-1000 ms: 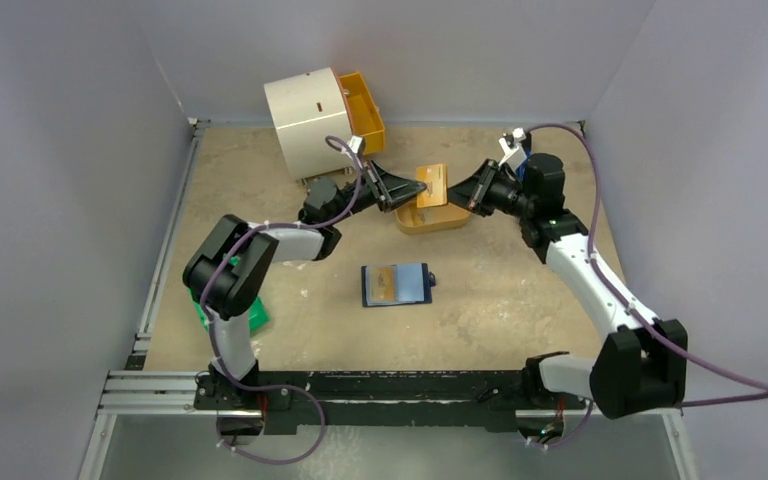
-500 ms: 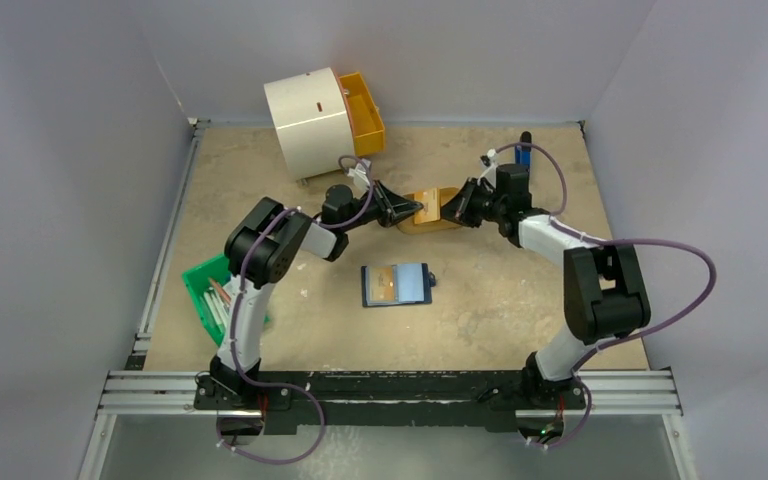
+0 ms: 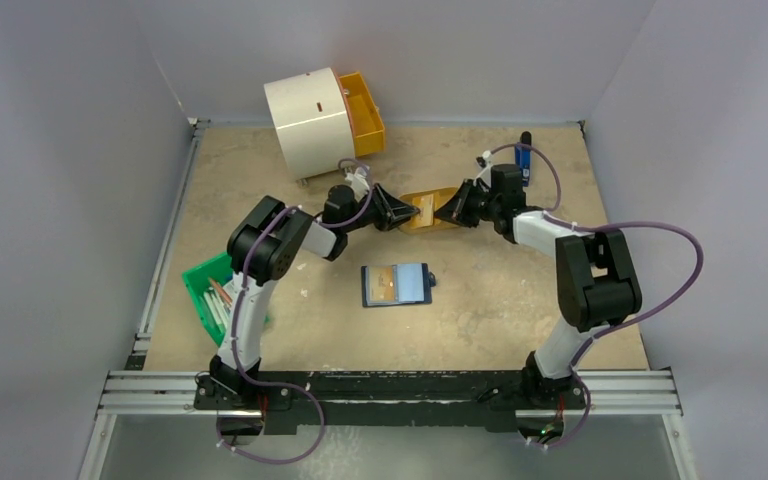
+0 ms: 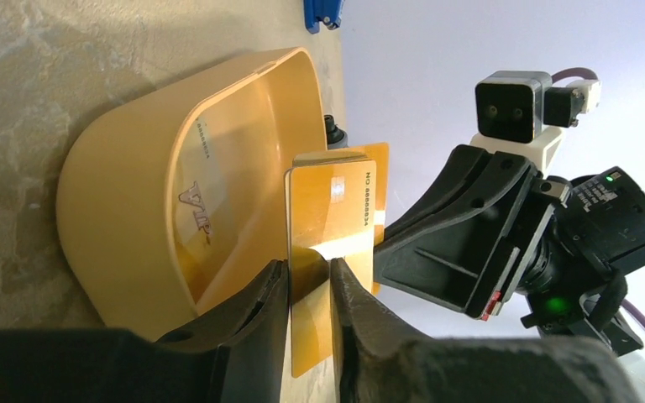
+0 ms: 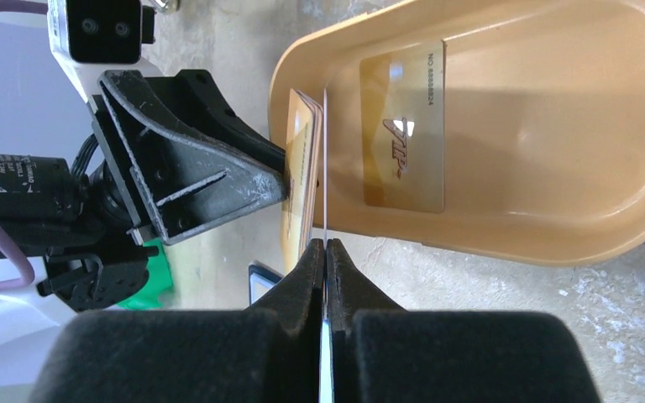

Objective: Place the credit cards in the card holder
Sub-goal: Adjust the credit card, then turn over the card slot in the card holder.

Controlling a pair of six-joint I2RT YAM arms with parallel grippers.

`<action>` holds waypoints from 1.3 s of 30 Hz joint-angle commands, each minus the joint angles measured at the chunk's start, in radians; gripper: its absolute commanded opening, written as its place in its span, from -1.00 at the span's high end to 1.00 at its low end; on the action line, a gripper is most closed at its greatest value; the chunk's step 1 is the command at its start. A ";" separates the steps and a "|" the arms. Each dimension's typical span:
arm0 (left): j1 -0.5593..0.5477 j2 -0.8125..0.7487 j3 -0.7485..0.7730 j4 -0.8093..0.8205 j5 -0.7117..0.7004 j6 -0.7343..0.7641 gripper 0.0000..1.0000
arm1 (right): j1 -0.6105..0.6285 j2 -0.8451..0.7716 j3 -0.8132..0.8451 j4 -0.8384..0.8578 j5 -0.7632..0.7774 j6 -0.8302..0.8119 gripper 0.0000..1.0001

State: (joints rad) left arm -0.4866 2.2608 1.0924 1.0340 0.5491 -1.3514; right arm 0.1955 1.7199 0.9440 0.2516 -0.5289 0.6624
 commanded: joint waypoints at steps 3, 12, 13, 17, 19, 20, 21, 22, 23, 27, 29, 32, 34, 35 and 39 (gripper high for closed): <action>0.008 -0.025 0.046 -0.094 -0.028 0.091 0.41 | -0.015 -0.023 0.048 -0.024 0.054 -0.012 1.00; 0.017 -0.079 0.038 -0.259 -0.080 0.176 0.22 | -0.030 -0.057 0.031 -0.091 0.123 -0.005 1.00; 0.017 -0.087 0.034 -0.274 -0.087 0.185 0.20 | -0.031 -0.063 0.028 -0.094 0.128 -0.004 1.00; 0.020 -0.112 0.047 -0.369 -0.116 0.237 0.15 | -0.034 -0.082 0.024 -0.117 0.144 -0.005 1.00; 0.022 -0.118 0.057 -0.412 -0.128 0.258 0.14 | -0.034 -0.092 0.020 -0.125 0.152 -0.006 1.00; 0.022 -0.121 0.062 -0.434 -0.135 0.270 0.13 | -0.034 -0.097 0.019 -0.131 0.154 -0.007 1.00; 0.023 -0.126 0.066 -0.460 -0.146 0.280 0.12 | -0.034 -0.103 0.018 -0.137 0.158 -0.008 1.00; 0.023 -0.129 0.073 -0.479 -0.155 0.288 0.12 | -0.034 -0.108 0.017 -0.143 0.162 -0.010 1.00; 0.023 -0.133 0.075 -0.493 -0.165 0.294 0.11 | -0.034 -0.118 0.014 -0.145 0.165 -0.010 1.00; 0.023 -0.161 0.080 -0.537 -0.188 0.316 0.11 | -0.034 -0.149 0.011 -0.166 0.164 -0.020 1.00; 0.023 -0.187 0.080 -0.574 -0.202 0.336 0.10 | -0.034 -0.172 0.014 -0.183 0.164 -0.024 1.00; 0.023 -0.249 0.077 -0.652 -0.238 0.377 0.10 | -0.034 -0.209 0.023 -0.225 0.164 -0.037 1.00; 0.022 -0.310 0.067 -0.728 -0.281 0.411 0.09 | -0.034 -0.244 0.020 -0.248 0.167 -0.050 1.00; 0.020 -0.350 0.055 -0.762 -0.307 0.423 0.08 | -0.034 -0.267 0.008 -0.249 0.170 -0.053 1.00; 0.011 -0.512 -0.017 -0.849 -0.393 0.449 -0.05 | -0.033 -0.382 -0.090 -0.250 0.102 -0.055 1.00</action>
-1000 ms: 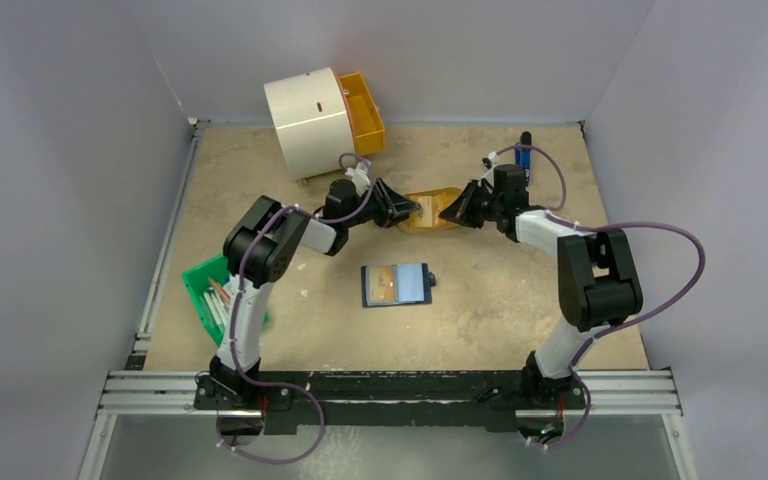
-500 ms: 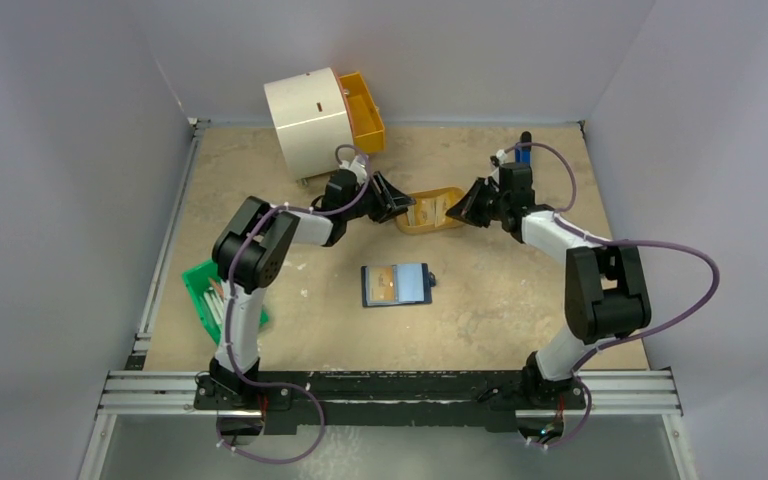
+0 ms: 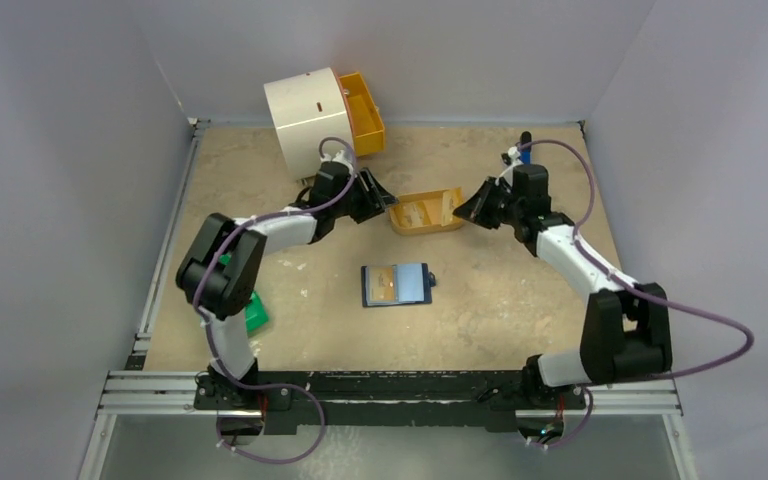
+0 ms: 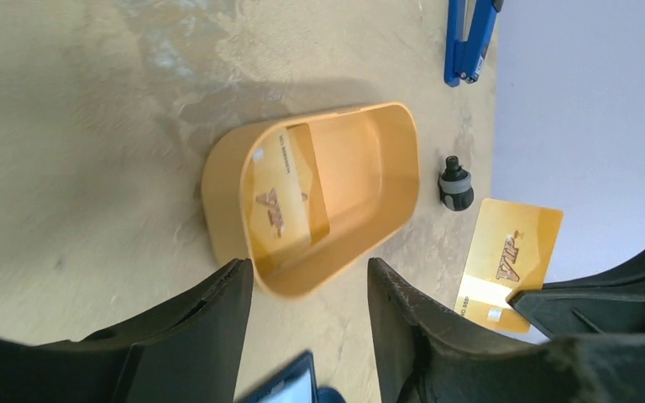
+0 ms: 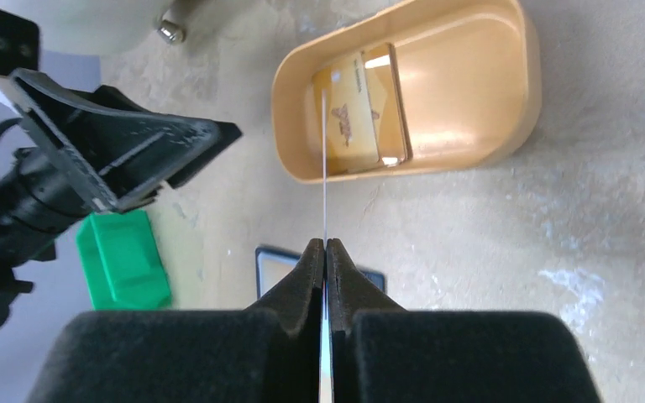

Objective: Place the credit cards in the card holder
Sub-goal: Turn over the card slot in the card holder.

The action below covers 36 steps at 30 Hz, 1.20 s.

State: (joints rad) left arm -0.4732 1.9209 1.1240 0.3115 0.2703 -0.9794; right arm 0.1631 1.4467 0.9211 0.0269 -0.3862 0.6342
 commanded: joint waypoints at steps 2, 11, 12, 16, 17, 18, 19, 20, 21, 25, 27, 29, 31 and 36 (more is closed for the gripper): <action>-0.008 -0.243 -0.072 -0.166 -0.135 0.086 -0.06 | 0.004 -0.180 -0.114 -0.043 -0.071 -0.031 1.00; -0.238 -0.503 -0.224 -0.376 -0.348 0.198 -0.06 | 0.203 -0.379 -0.248 -0.130 -0.041 -0.012 1.00; -0.277 -0.503 -0.225 -0.399 -0.383 0.207 -0.05 | 0.210 -0.383 -0.273 -0.111 -0.043 0.006 1.00; -0.340 -0.493 -0.276 -0.388 -0.430 0.198 0.01 | 0.239 -0.349 -0.337 -0.044 -0.091 0.064 1.00; -0.346 -0.489 -0.288 -0.372 -0.424 0.188 0.02 | 0.251 -0.337 -0.333 -0.065 -0.078 0.064 1.00; -0.355 -0.483 -0.291 -0.362 -0.425 0.184 0.04 | 0.259 -0.330 -0.329 -0.088 -0.062 0.064 1.00; -0.365 -0.474 -0.288 -0.363 -0.434 0.183 0.04 | 0.261 -0.328 -0.329 -0.106 -0.050 0.068 1.00; -0.378 -0.466 -0.281 -0.369 -0.447 0.186 0.05 | 0.262 -0.326 -0.333 -0.122 -0.041 0.072 1.00; -0.383 -0.456 -0.276 -0.375 -0.458 0.190 0.06 | 0.262 -0.323 -0.336 -0.134 -0.038 0.076 1.00; -0.390 -0.423 -0.269 -0.372 -0.472 0.197 0.05 | 0.263 -0.316 -0.355 -0.155 -0.036 0.085 1.00; -0.390 -0.404 -0.268 -0.373 -0.472 0.198 0.03 | 0.264 -0.314 -0.358 -0.168 -0.023 0.084 1.00; -0.394 -0.378 -0.265 -0.376 -0.472 0.195 0.01 | 0.263 -0.308 -0.357 -0.179 -0.014 0.081 1.00; -0.400 -0.359 -0.262 -0.376 -0.475 0.192 -0.01 | 0.264 -0.297 -0.356 -0.187 -0.016 0.073 1.00; -0.415 -0.326 -0.254 -0.362 -0.480 0.186 -0.03 | 0.266 -0.265 -0.367 -0.153 -0.040 0.071 1.00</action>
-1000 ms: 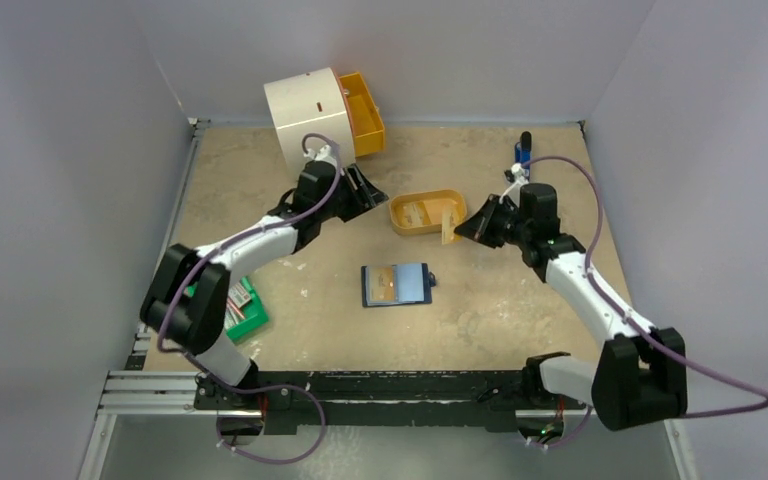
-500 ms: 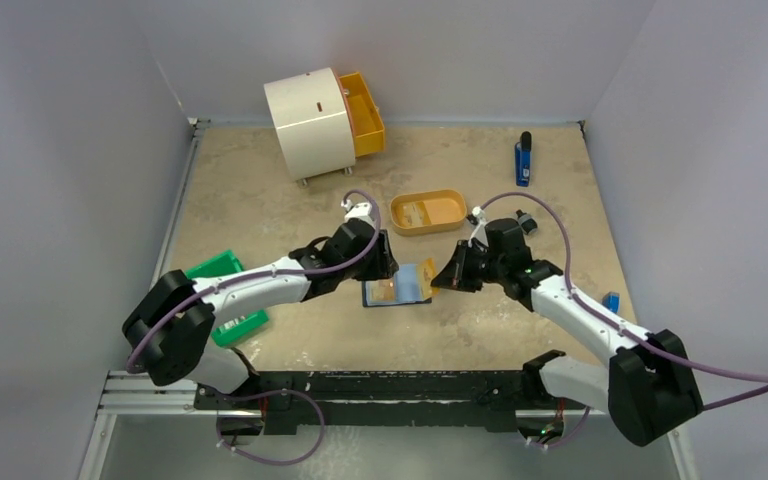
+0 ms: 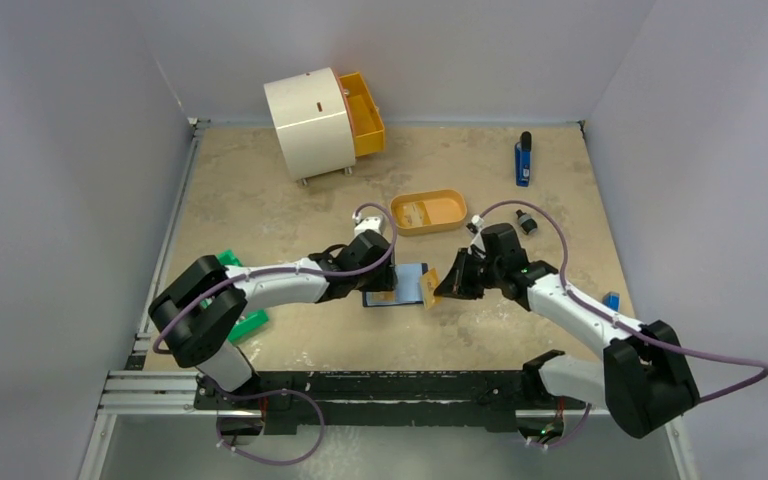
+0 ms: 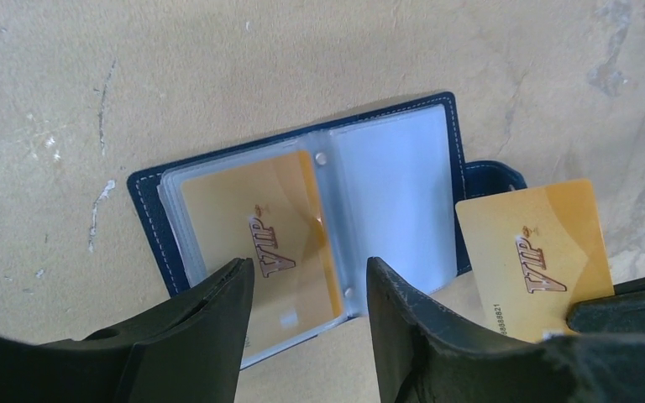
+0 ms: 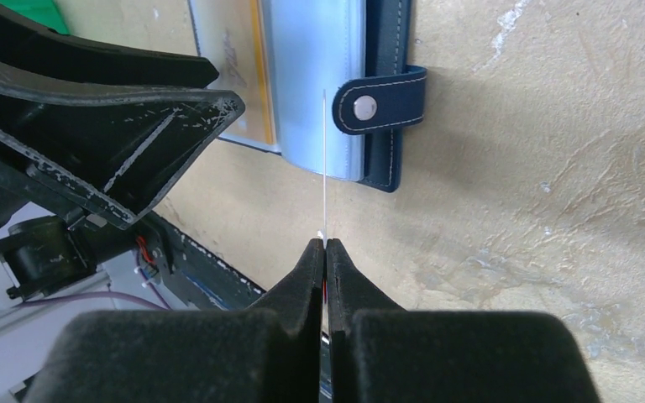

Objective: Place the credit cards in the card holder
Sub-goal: Turn over the card slot in the card holder.

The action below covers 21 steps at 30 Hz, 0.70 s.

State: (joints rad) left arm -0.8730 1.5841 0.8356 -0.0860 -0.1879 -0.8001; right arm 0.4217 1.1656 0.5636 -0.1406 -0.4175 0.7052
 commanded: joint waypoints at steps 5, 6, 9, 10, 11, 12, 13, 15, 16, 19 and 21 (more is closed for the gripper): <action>-0.019 0.033 0.043 0.037 -0.022 0.006 -0.04 | 0.014 0.072 0.003 0.027 -0.012 -0.003 1.00; -0.019 0.037 0.044 0.037 -0.019 0.006 -0.04 | 0.018 0.083 0.005 0.028 -0.011 -0.003 1.00; -0.020 0.042 0.042 0.040 -0.016 0.009 -0.04 | 0.034 0.111 0.018 0.040 -0.012 -0.005 1.00; -0.021 0.042 0.041 0.040 -0.017 0.011 -0.04 | 0.040 0.120 0.023 0.042 -0.012 -0.004 1.00; -0.022 0.042 0.041 0.039 -0.014 0.010 -0.04 | 0.046 0.128 0.030 0.046 -0.012 -0.005 1.00; -0.022 0.042 0.041 0.040 -0.013 0.011 -0.04 | 0.053 0.141 0.035 0.050 -0.012 -0.003 1.00; -0.023 0.042 0.040 0.043 -0.008 0.009 -0.04 | 0.062 0.151 0.040 0.055 -0.012 -0.002 1.00; -0.023 0.045 0.041 0.045 -0.004 0.010 -0.05 | 0.077 0.169 0.047 0.068 -0.013 0.007 1.00; -0.023 0.048 0.043 0.046 -0.003 0.010 -0.05 | 0.085 0.174 0.051 0.074 -0.012 0.011 1.00; -0.024 0.057 0.046 0.044 0.003 0.013 -0.05 | 0.101 0.182 0.057 0.090 -0.006 0.025 1.00; -0.026 0.063 0.047 0.045 0.004 0.015 -0.05 | 0.109 0.179 0.059 0.098 -0.002 0.028 1.00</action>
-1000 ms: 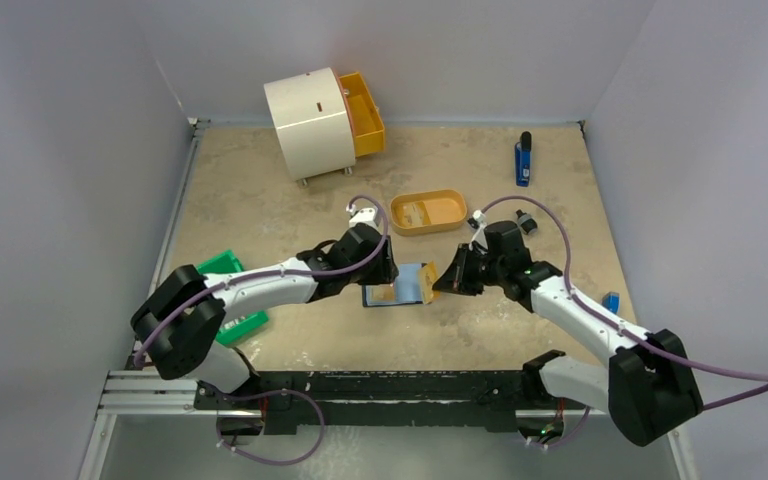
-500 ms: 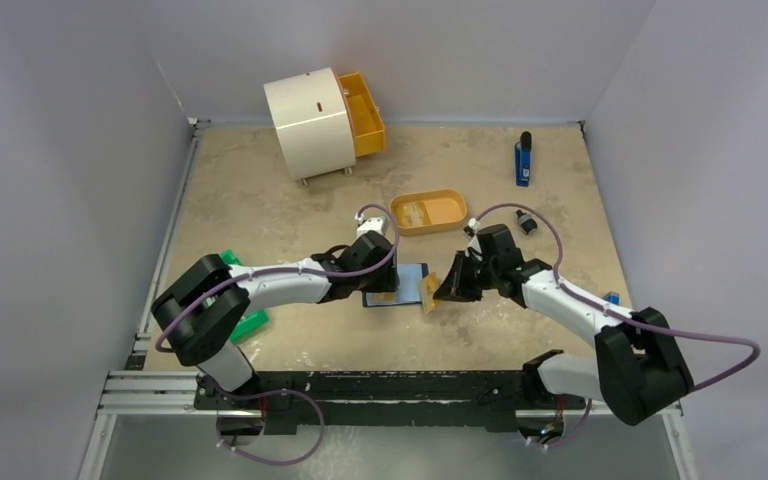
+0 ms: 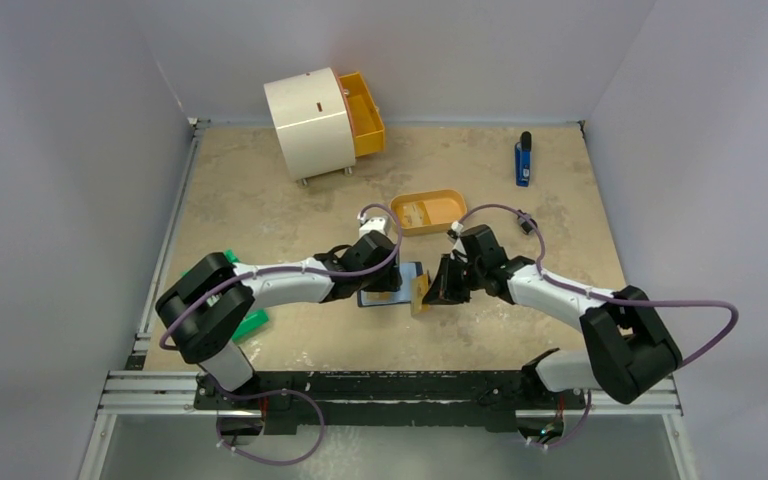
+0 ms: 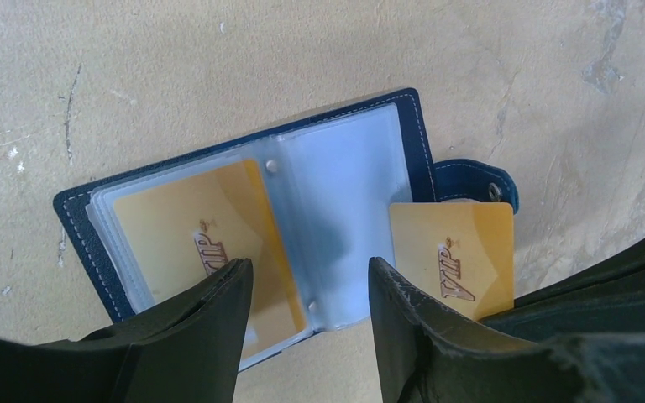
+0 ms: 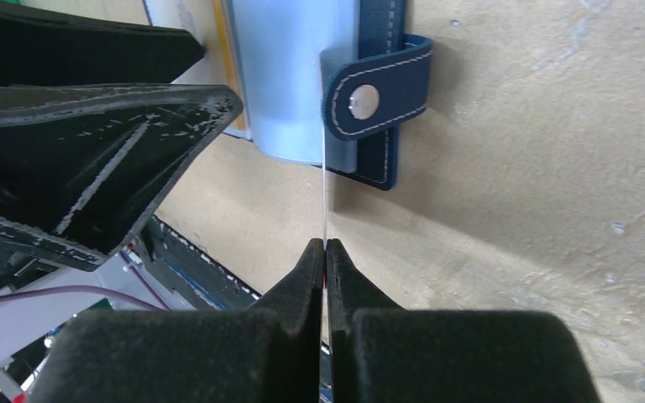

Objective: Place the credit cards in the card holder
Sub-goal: Turn over the card slot in the card holder.

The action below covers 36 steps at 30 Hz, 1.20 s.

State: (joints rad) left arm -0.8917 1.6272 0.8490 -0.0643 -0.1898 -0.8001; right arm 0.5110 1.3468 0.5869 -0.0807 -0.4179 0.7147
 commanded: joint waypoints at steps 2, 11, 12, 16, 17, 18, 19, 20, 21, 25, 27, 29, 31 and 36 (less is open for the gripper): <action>-0.007 0.026 0.037 0.019 0.004 0.018 -0.04 | 0.024 -0.007 0.035 0.041 0.001 0.022 1.00; -0.008 0.077 0.063 0.004 -0.002 0.028 0.00 | 0.030 -0.013 0.031 0.076 -0.023 0.032 1.00; -0.009 0.084 0.067 0.002 -0.004 0.028 0.01 | 0.030 -0.017 0.031 0.076 -0.024 0.032 1.00; -0.009 0.110 0.080 -0.017 -0.018 0.035 0.17 | 0.031 -0.036 0.039 0.059 -0.010 0.024 1.00; -0.009 0.115 0.082 -0.020 -0.021 0.037 0.25 | 0.031 -0.044 0.041 0.047 -0.003 0.019 1.00; -0.009 0.120 0.086 -0.024 -0.027 0.039 0.32 | 0.031 -0.051 0.045 0.034 0.004 0.014 1.00; -0.010 0.126 0.087 -0.028 -0.033 0.040 0.42 | 0.031 -0.065 0.048 0.020 0.012 0.011 1.00; -0.011 0.129 0.089 -0.032 -0.039 0.041 0.54 | 0.031 -0.076 0.052 0.003 0.020 0.007 1.00; -0.011 0.129 0.089 -0.036 -0.046 0.042 0.65 | 0.031 -0.086 0.055 -0.018 0.027 0.001 1.00; -0.011 0.118 0.085 -0.045 -0.075 0.042 1.00 | 0.029 -0.147 0.057 -0.108 0.056 -0.002 1.00; -0.010 0.111 0.083 -0.046 -0.084 0.042 1.00 | 0.030 -0.177 0.051 -0.126 0.087 0.004 1.00; -0.010 0.106 0.078 -0.043 -0.086 0.042 1.00 | 0.026 -0.188 0.046 -0.136 0.099 0.003 1.00; -0.010 0.105 0.076 -0.039 -0.084 0.041 1.00 | 0.024 -0.186 0.041 -0.142 0.099 0.004 1.00; -0.010 0.106 0.069 -0.032 -0.077 0.037 1.00 | 0.023 -0.175 0.024 -0.129 0.097 0.017 1.00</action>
State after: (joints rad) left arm -0.8993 1.7374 0.9237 -0.0643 -0.2424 -0.7738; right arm 0.5362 1.1721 0.6075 -0.2008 -0.3466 0.7296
